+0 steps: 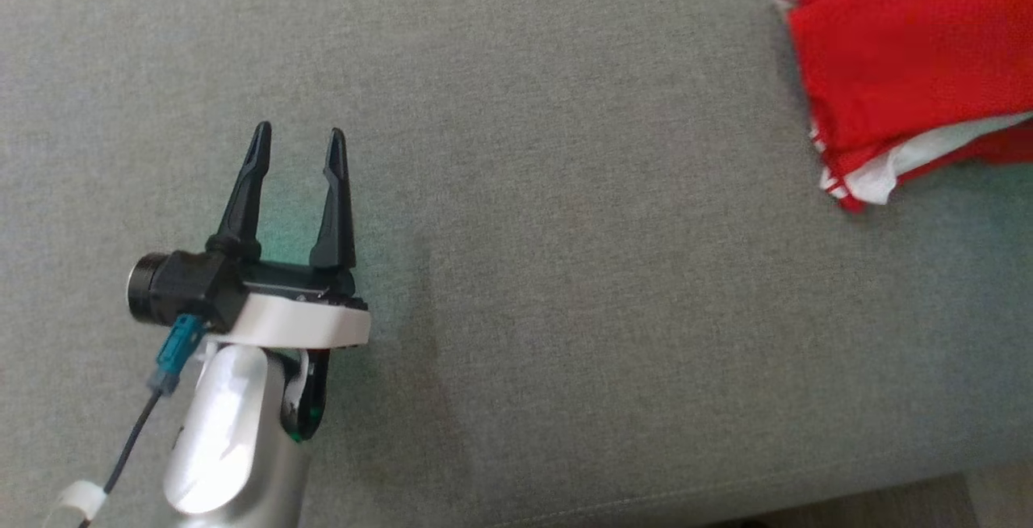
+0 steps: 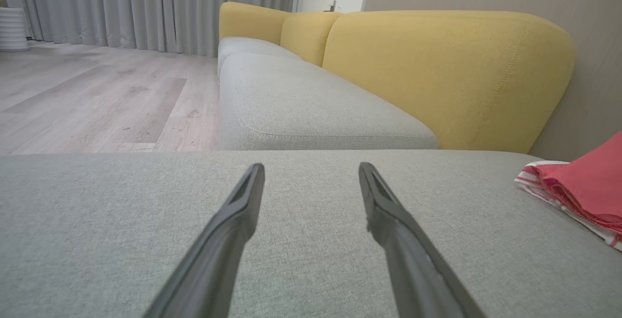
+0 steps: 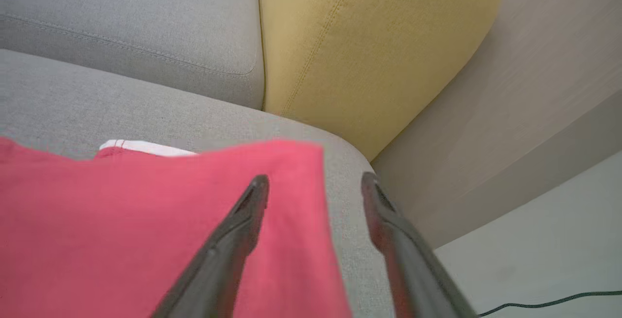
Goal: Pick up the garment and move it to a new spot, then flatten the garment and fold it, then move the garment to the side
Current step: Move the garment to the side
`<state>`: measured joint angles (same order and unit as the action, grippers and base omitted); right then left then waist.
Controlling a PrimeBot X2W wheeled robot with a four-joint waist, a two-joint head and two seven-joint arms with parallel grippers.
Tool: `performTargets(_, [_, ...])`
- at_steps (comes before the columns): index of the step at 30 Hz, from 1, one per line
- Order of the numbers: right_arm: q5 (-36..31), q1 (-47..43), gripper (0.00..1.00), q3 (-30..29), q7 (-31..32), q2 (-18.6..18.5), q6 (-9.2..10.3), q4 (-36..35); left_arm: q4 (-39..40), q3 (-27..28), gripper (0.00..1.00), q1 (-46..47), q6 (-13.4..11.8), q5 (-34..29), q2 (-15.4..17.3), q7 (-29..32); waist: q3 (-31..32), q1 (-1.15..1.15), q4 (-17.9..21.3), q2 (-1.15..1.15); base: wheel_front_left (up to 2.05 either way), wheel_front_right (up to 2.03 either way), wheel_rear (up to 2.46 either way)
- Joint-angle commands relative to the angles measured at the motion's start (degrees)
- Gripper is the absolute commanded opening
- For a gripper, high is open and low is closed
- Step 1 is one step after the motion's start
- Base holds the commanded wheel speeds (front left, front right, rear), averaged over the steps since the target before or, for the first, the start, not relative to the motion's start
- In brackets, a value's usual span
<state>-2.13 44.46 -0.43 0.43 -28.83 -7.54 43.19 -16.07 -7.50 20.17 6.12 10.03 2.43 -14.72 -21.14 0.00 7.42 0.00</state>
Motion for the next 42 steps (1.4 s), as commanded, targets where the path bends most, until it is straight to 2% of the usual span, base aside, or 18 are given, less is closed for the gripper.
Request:
performTargets(1, [-0.39,0.51,1.00,-0.14,-0.56,-0.57,0.05,-2.37,1.62,1.81,1.00,0.73,0.37,-0.36,0.46,-0.28,0.79,0.00,0.10,0.00,0.00,0.00,0.00])
performTargets(9, [-0.38,-0.09,1.00,1.31,-1.71,4.70,0.05,-7.83,1.89,2.45,1.00,-0.83,-0.05,0.36,0.45,-0.28,5.13,0.00,0.04,0.00,0.00,0.00,0.00])
performTargets(17, [4.04,-4.25,1.00,3.78,-5.46,14.51,0.05,-17.13,3.01,3.05,1.00,-3.50,-0.88,1.07,0.45,-0.28,10.37,0.00,-1.57,0.00,0.00,0.00,0.00])
performTargets(18, [5.36,-6.59,1.00,3.87,-6.97,17.50,0.05,-18.85,3.30,3.30,1.00,-4.28,-1.23,1.41,0.45,-0.28,11.50,0.00,-2.13,0.00,0.00,0.00,0.00])
performTargets(21, [6.40,-11.01,1.00,3.17,-10.08,21.89,0.05,-20.67,3.30,3.47,1.00,-5.69,-1.77,1.88,0.45,-0.28,13.05,0.00,-2.96,0.00,0.00,0.00,0.00])
performTargets(24, [7.84,-16.43,1.00,3.05,-12.56,24.78,0.05,-21.67,3.65,3.50,1.00,-7.31,-2.56,2.75,0.45,-0.28,14.51,0.00,-3.73,0.00,0.00,0.00,0.00])
performTargets(30, [13.42,-26.20,1.00,5.83,-15.10,25.91,0.05,-22.11,3.97,2.85,1.00,-10.65,-3.56,4.72,0.45,-0.28,16.19,0.00,-4.98,0.00,0.00,0.00,0.00])
performTargets(34, [16.76,-29.53,1.00,6.28,-15.38,25.94,0.05,-22.55,4.54,3.02,1.00,-11.87,-4.36,6.04,0.45,-0.28,16.52,0.00,-5.63,0.00,0.00,0.00,0.00])
performTargets(42, [16.97,-32.01,1.00,7.29,-15.42,25.95,0.05,-24.68,4.94,3.26,1.00,-13.18,-4.81,8.12,0.45,-0.28,16.97,0.00,-5.93,0.00,0.00,0.00,0.00])
